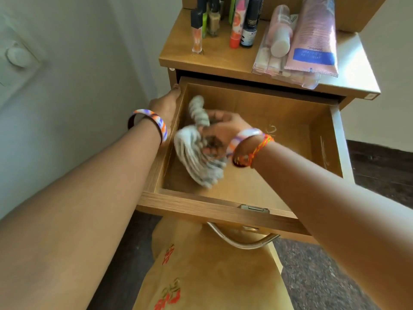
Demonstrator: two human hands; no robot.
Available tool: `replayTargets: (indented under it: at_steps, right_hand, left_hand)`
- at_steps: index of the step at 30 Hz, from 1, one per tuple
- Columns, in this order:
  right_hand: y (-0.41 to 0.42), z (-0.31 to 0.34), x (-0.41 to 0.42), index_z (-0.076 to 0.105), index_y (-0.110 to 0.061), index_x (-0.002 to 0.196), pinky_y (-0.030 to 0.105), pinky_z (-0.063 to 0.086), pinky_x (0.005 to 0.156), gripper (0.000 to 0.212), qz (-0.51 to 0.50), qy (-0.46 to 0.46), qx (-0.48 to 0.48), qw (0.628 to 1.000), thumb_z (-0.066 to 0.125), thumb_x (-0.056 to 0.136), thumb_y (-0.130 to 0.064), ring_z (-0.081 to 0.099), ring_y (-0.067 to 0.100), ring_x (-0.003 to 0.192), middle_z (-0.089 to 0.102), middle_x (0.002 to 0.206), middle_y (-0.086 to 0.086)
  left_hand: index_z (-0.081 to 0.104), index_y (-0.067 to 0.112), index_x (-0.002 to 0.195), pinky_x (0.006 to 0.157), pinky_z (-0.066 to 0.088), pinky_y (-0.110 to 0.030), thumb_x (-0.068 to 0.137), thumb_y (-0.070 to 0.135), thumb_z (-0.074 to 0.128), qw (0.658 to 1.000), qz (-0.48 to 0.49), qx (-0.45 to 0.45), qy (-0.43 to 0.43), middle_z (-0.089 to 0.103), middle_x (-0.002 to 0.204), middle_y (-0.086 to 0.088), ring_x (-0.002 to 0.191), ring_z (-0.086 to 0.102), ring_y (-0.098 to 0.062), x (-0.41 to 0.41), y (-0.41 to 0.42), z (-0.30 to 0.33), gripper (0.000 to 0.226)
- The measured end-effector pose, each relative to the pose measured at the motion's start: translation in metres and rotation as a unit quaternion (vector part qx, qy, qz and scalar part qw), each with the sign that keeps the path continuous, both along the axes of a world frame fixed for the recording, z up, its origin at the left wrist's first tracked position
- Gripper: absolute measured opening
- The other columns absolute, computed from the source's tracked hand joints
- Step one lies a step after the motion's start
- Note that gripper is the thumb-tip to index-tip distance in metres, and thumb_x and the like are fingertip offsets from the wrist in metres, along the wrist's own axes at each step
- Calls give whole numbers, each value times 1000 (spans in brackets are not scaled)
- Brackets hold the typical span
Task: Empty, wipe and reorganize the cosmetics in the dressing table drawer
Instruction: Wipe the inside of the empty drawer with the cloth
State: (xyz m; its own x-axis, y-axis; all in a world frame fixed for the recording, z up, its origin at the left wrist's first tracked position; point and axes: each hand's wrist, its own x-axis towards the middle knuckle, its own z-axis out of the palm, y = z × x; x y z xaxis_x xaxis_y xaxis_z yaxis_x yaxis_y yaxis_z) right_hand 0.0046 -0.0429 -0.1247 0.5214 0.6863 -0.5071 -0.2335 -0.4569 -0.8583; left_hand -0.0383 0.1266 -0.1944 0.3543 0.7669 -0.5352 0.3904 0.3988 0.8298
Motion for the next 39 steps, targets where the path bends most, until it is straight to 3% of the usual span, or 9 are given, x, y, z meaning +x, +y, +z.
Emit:
replayTargets:
  at_steps: [3,5,8,11,15,21,25,28,39]
  right_hand:
    - [30,6,3,60,-13,114,47,54,87,32,-79,76,87,990,60,86,3,64,29,90,59,79,2]
    - [30,1,-9,63,-10,99,35,56,65,25,-38,40,72,996,59,84,10,60,22,69,56,72,2]
    - [5,-8,-31,55,-16,71,22,52,41,38,139,74,-25,987,54,80,21,54,18,56,55,68,5]
    - [13,-14,-25,65,-9,84,26,57,58,24,88,37,-38,995,55,85,13,60,17,59,56,68,4]
    - [43,-5,-10,58,-4,124,28,53,84,35,-122,23,32,992,61,89,-10,57,20,91,66,115,16]
    - [9,-15,-39,67,5,86,40,60,78,11,157,-93,-134,974,67,81,-4,65,29,65,63,69,12]
    - [31,-15,-20,53,-11,59,37,58,75,28,-30,-48,-93,994,72,79,-15,65,27,72,60,64,7]
    - [58,-13,0,66,-2,91,31,50,78,13,-46,-158,-63,984,62,87,-14,65,32,103,68,106,18]
    - [46,5,9,61,-7,117,31,46,80,29,316,-550,-202,747,48,92,-12,62,33,108,64,118,13]
  left_hand:
    - [66,12,94,68,56,-18,80,52,57,999,-33,10,-9,67,82,4,76,65,-12,-10,-31,44,43]
    - [52,15,70,40,46,-12,93,33,47,999,-32,5,-20,60,52,7,45,57,-3,-11,-33,47,30]
    - [67,6,97,79,55,-31,62,61,60,1000,-16,15,-15,71,88,-7,77,68,-22,-10,-31,40,66]
    - [65,11,117,103,44,-45,41,76,59,1000,-5,11,-4,67,117,-13,108,64,-34,-6,-22,24,100]
    - [64,8,117,100,47,-39,65,65,61,999,-8,43,-10,68,114,-10,104,64,-29,-8,-36,40,77]
    - [67,13,111,92,51,-49,38,76,58,999,7,44,3,70,108,-11,97,67,-35,1,-14,7,96]
    - [67,12,110,97,48,-43,63,73,53,997,-18,64,33,70,108,-9,99,65,-30,-9,-37,39,78]
    - [61,7,120,105,40,-37,84,63,44,989,-32,119,77,62,126,-12,115,57,-31,-10,-48,53,68]
    - [50,2,130,104,33,-38,98,54,20,928,-131,246,246,49,138,-19,128,46,-34,-7,-55,60,68]
